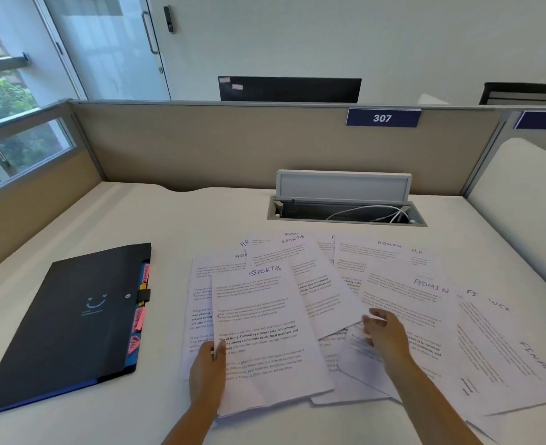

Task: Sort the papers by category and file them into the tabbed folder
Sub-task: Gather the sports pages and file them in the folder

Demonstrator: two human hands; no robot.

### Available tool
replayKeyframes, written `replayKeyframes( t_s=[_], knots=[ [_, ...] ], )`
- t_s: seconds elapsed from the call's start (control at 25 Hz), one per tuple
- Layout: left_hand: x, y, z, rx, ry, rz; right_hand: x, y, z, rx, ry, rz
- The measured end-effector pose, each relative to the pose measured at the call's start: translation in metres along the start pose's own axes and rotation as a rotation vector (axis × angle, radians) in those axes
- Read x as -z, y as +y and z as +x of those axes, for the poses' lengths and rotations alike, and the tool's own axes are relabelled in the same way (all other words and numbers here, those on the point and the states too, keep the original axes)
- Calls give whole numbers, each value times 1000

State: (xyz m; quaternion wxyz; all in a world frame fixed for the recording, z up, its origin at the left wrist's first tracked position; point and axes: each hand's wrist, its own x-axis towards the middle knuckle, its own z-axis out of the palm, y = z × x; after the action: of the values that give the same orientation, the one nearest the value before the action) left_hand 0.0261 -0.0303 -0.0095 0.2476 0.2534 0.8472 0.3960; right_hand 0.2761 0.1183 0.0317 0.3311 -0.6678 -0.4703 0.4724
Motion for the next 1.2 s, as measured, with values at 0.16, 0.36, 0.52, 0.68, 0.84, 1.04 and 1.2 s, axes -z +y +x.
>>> replayKeyframes(
  t_s=[0.16,0.36,0.52,0.68,0.84,1.04,1.2],
  knots=[
    [-1,-2,-1,6,-2,-2,6,6,19,-252,-1,211],
    [-1,-4,1,6,-12,-28,0,2,26,-344,-96,401],
    [-1,-7,2,18,-13,-37,-9,-7,26,-354,-168,359],
    [-1,-6,0,22,-13,-46,-17,-7,28,-342,-178,175],
    [0,-5,0,15,-8,-61,-10,-5,29,-270,-111,111],
    [-1,-9,3,15,-24,-27,21,-15,26,-161,-2,274],
    [0,-10,5,6,-28,-10,51,-29,22,-111,110,439]
  ],
)
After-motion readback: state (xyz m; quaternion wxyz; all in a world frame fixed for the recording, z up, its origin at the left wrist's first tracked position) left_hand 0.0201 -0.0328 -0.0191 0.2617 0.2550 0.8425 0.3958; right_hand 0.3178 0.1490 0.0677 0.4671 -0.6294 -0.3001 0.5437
